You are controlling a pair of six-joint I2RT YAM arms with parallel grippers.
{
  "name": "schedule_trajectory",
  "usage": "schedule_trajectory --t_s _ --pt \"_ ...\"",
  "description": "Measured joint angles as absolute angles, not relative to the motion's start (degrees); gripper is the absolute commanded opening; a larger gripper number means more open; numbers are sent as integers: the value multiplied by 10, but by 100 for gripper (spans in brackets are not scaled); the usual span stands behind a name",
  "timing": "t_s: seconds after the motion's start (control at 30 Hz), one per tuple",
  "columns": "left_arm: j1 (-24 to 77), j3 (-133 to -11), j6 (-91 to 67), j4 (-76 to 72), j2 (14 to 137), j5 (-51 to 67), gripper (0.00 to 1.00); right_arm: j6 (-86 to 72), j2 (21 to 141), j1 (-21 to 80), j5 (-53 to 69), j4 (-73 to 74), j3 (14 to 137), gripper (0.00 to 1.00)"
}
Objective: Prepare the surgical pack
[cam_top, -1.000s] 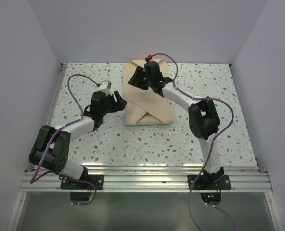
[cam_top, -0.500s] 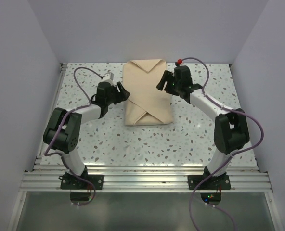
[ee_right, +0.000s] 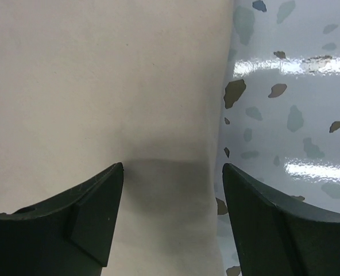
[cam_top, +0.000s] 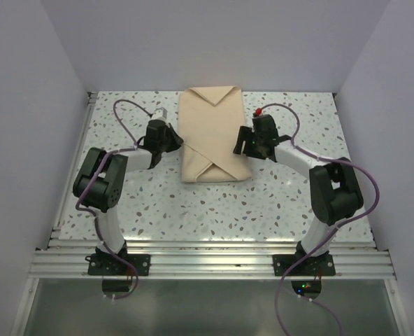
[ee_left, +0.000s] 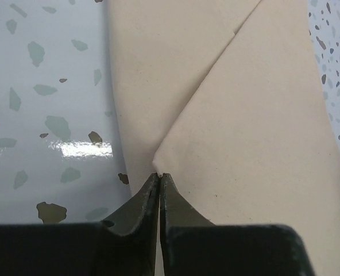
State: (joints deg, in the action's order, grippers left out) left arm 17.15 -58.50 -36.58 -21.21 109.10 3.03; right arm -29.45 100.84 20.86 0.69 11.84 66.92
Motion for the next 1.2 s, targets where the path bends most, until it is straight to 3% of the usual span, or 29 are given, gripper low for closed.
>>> schedule_trajectory --t_s 0.03,0.57,1.2 --pt "171 -585 -367 -211 1093 28 0 -294 1008 209 7 117 661 72" --pt "174 -588 -369 -222 1112 21 0 -299 993 241 4 72 582 64" --pt "216 -386 -394 -292 978 -3 0 -369 827 357 -66 79 415 57"
